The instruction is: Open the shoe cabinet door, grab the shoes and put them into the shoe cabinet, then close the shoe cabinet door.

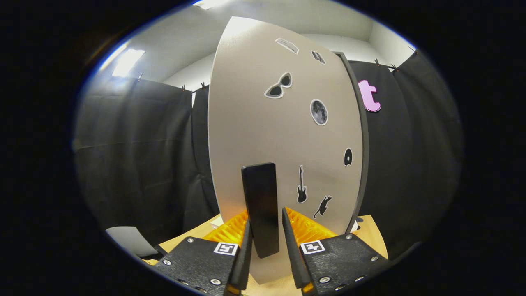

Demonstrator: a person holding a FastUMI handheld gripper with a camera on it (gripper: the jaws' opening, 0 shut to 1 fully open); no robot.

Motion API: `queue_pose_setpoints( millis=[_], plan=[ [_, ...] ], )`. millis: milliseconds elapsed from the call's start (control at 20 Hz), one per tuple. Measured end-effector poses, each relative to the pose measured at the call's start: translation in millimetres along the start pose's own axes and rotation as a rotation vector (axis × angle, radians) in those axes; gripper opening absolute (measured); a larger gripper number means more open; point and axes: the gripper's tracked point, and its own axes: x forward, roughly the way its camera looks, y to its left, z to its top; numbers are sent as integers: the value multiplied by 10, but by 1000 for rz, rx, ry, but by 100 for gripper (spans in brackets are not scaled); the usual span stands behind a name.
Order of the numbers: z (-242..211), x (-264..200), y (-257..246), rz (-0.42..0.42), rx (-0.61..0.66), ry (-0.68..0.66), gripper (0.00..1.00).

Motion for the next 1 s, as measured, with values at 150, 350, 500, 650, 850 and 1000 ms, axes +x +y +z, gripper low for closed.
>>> queue_pose_setpoints(
  millis=[150, 350, 500, 650, 850, 1000],
  plan=[
    [2, 269, 233, 24, 3, -8, 44],
    [-10, 532, 414, 32, -18, -23, 44],
    [15, 720, 477, 27, -12, -21, 44],
    [35, 872, 565, 17, -33, -24, 44],
    [61, 1133, 657, 3, -56, -28, 44],
    [86, 1345, 649, -26, -54, -34, 46]
  ],
)
